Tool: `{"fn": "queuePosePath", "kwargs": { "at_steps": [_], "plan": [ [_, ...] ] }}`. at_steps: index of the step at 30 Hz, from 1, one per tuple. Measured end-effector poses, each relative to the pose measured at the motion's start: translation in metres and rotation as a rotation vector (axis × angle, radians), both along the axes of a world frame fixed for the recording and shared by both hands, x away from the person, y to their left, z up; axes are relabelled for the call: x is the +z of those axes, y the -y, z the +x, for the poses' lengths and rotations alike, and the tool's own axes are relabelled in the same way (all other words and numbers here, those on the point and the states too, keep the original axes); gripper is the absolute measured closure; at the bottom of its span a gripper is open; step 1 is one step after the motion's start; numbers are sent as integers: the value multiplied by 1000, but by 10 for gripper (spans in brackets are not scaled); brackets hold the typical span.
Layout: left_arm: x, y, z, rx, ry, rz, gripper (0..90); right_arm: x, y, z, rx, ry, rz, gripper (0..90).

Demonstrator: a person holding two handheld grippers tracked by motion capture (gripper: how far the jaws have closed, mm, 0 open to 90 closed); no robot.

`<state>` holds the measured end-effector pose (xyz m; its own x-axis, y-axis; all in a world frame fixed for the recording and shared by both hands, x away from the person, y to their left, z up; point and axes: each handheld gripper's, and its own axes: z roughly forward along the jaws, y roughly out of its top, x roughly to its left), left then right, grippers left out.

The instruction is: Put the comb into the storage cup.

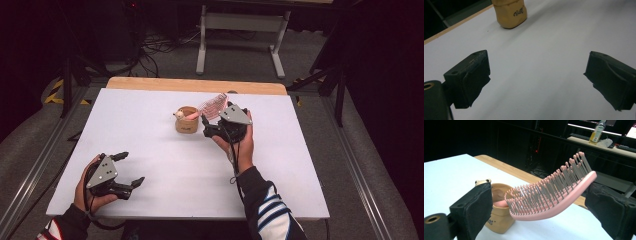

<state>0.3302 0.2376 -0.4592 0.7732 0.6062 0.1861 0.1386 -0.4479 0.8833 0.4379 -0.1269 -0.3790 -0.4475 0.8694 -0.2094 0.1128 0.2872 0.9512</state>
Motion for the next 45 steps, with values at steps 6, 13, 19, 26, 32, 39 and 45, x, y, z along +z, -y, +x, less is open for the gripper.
{"fn": "queuePosePath", "kwargs": {
  "at_steps": [6,13,19,26,32,39,45],
  "plan": [
    [0,-1,0,5,2,-2,62,3,3,-3,-3,13,-13,85],
    [0,-1,0,7,0,-8,61,6,5,-7,6,25,-14,85],
    [1,-2,0,10,3,-11,59,9,8,-11,12,42,-25,81],
    [2,-3,0,15,4,-19,52,12,11,-15,-11,61,-51,86],
    [1,-3,0,12,3,-18,51,14,13,-19,-6,64,-74,87],
    [1,-2,0,9,2,-13,52,17,15,-26,14,68,-82,82],
    [0,-2,1,9,-4,-14,52,18,17,-31,35,70,-89,79]
  ]
}}
